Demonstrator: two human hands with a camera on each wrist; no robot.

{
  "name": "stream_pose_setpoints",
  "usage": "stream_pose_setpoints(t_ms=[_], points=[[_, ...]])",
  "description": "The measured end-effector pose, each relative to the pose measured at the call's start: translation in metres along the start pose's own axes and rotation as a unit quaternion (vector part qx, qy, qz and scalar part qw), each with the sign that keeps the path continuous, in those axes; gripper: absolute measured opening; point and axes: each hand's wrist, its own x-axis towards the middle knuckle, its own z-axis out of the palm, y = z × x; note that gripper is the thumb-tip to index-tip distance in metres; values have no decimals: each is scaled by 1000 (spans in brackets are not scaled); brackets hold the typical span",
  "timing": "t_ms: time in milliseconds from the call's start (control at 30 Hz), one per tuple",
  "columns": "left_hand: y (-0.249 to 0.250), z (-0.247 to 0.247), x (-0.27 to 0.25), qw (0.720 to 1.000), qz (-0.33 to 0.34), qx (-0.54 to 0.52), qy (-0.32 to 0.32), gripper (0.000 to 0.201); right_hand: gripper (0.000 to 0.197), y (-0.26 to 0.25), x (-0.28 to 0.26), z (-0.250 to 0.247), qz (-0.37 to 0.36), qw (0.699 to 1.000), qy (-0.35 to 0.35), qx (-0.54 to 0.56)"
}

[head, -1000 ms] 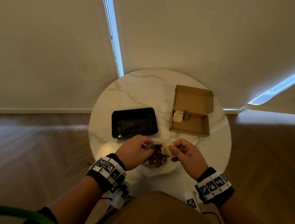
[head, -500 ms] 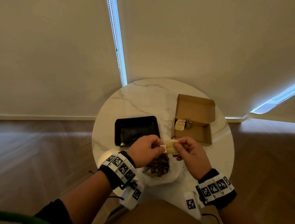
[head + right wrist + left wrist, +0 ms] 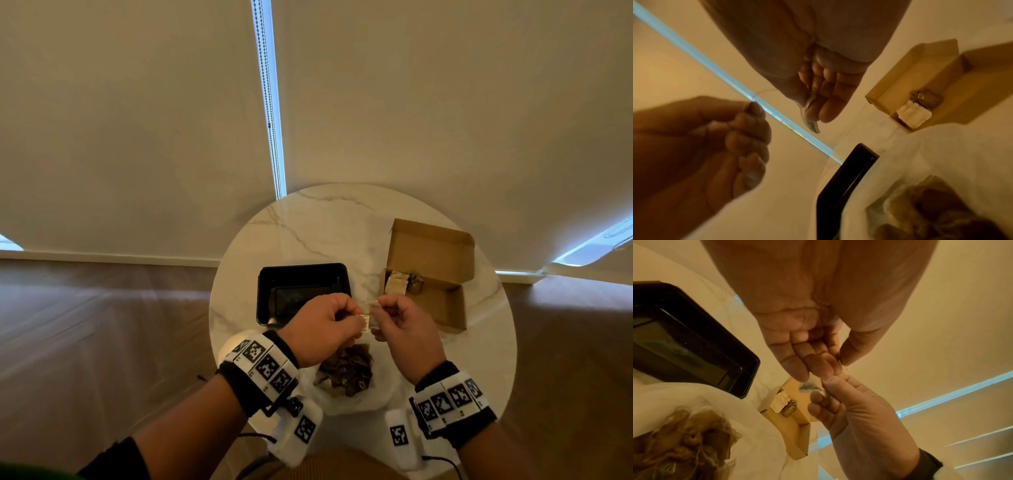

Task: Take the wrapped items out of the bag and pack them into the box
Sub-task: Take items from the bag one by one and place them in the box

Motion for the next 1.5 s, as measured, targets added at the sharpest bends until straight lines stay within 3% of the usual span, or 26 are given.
stream_pose_setpoints(t_ms=[133,333,467,600,733,900,1100,1300,1500], points=[[-4,-4,-7,999,-31,-25,4,8,9,-8,5,-1,44,996,-8,83],[5,-14,-23,1000,3,29,6,19,12,-9,8,-1,51,997,-22,59],[11,-17,-32,989,59,134,23,16,15,-8,5,2,-5,995,-87,-39],[11,-21,-34,972,111,204,28,13,21,-14,-3,11,-92,973,-162,-136],[1,-24,-33,975,66,212,2,10,25,-16,-7,15,-131,958,-204,-152],[-11,-17,-34,979,7,199,37,8,20,-16,-11,16,-83,973,-197,-82],[-10,-12,-30,985,-5,134,105,7,23,-23,-13,8,3,987,-158,29],[-9,-5,-23,991,-16,77,111,24,11,-18,-17,-1,10,983,-185,-10],[-2,-9,-17,983,22,153,100,11,16,-11,-23,-5,-50,969,-190,-147]])
